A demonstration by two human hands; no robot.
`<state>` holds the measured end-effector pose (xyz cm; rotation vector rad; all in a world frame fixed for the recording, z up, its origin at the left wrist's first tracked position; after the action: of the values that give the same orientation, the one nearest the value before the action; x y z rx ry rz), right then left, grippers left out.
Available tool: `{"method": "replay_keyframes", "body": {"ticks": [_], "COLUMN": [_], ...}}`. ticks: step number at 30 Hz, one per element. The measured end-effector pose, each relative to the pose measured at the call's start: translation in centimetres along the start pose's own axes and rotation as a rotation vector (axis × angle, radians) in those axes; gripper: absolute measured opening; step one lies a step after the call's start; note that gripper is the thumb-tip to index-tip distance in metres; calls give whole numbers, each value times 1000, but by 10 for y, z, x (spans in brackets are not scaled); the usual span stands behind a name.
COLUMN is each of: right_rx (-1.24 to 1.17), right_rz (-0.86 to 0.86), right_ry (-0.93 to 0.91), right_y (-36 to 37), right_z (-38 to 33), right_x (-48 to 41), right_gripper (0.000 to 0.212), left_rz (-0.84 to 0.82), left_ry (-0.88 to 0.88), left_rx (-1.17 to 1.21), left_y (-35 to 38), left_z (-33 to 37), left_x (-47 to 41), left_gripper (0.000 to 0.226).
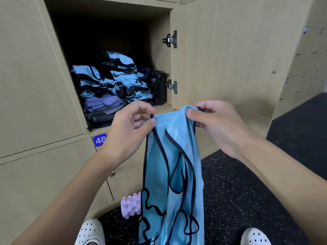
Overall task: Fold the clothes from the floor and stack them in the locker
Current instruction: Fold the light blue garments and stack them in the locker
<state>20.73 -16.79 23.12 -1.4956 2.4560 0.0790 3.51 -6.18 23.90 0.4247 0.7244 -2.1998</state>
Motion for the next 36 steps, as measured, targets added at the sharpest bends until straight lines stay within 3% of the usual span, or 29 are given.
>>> {"method": "replay_keyframes", "body": {"ticks": [6,9,12,16,19,29,36], "right_rx": [-24,2,29,70,99,192,295], "right_rz": [40,40,33,26,16,-24,-22], "right_ry": [-36,-53,-68,-90,-79,-122,-176], "right_y": [-3,-1,1,-1,-7,-5,-2], "right_z": [-9,-11,-13,-17,-18,-22,-21], "right_x": [-10,-11,-9,-7,-5,-2,-2], "right_gripper": [5,4,3,5,8,15,31], "left_rz": [-28,-103,-167,-139,-121,59,24], "left_ry": [31,-77,-120,-47,-31,5,32], "left_rx": [-224,-118,-14,-106,-91,200,110], "left_y": [16,26,32,34,30,16,9], "left_z": [17,7,2,8,8,15,14], "left_x": [-12,-13,-10,-12,-11,-10,-9], "left_gripper": [45,13,32,12,14,7,31]}}
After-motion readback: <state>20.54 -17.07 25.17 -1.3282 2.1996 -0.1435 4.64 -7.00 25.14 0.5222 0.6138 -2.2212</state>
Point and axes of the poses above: each hand's wrist, its own x-axis away from the middle knuckle, its own y-axis out of the palm, z = x × y, the point moved 8 cm from there along -x, towards the middle knuckle, and after that the axes turned 8 degrees about -z, right-handed, at the moved point
